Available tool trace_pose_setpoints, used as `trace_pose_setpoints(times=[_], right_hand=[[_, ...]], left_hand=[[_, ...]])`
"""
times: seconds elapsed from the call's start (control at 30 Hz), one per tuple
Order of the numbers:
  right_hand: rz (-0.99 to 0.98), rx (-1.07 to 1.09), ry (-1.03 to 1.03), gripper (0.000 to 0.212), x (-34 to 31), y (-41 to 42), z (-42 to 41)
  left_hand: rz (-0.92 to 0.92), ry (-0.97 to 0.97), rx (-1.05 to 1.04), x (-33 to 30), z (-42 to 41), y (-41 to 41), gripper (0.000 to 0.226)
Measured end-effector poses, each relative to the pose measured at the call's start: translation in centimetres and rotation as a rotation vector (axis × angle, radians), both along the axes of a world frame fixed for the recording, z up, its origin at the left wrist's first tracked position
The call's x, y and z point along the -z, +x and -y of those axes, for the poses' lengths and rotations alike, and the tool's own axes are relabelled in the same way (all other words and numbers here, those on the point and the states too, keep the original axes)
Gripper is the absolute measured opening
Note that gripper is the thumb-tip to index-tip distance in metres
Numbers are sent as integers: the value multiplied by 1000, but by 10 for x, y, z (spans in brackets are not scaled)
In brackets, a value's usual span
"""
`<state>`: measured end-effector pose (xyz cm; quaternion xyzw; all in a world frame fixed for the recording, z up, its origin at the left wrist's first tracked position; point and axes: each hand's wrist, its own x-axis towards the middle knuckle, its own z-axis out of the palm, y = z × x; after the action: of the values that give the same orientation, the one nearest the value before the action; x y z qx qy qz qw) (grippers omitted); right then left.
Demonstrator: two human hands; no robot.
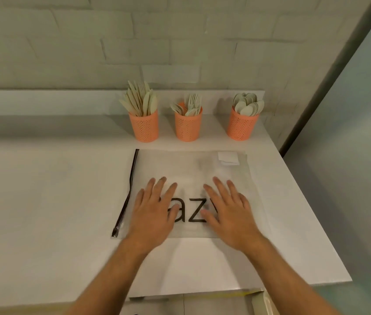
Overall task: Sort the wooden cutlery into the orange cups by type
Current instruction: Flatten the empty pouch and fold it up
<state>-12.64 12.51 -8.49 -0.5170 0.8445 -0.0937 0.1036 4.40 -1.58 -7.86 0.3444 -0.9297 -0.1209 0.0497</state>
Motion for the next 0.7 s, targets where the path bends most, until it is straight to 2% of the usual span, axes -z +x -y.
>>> trace_pose_setpoints(times=[0.03,0.2,0.33,0.47,0.53,0.7], right_hand=[[-12,7,49,67,7,1,0],[-15,92,156,79,15,-3,-2],[17,79,184,79,-5,-11,-1],[-31,117,-68,62,-26,-41,27],[-40,138,-122,60,-24,-57,47],[-41,134,80,69,2,-83,70]], left_hand=[[39,9,-40,9,7,1,78],[13,35,-141,34,14,18,92],[55,80,-152,20,14,17,99],[-80,-89,-92,-7,33,-5,76],[-93,-115,-29,-11,47,-26,71],[144,-42,-27,15,94,-45,65]])
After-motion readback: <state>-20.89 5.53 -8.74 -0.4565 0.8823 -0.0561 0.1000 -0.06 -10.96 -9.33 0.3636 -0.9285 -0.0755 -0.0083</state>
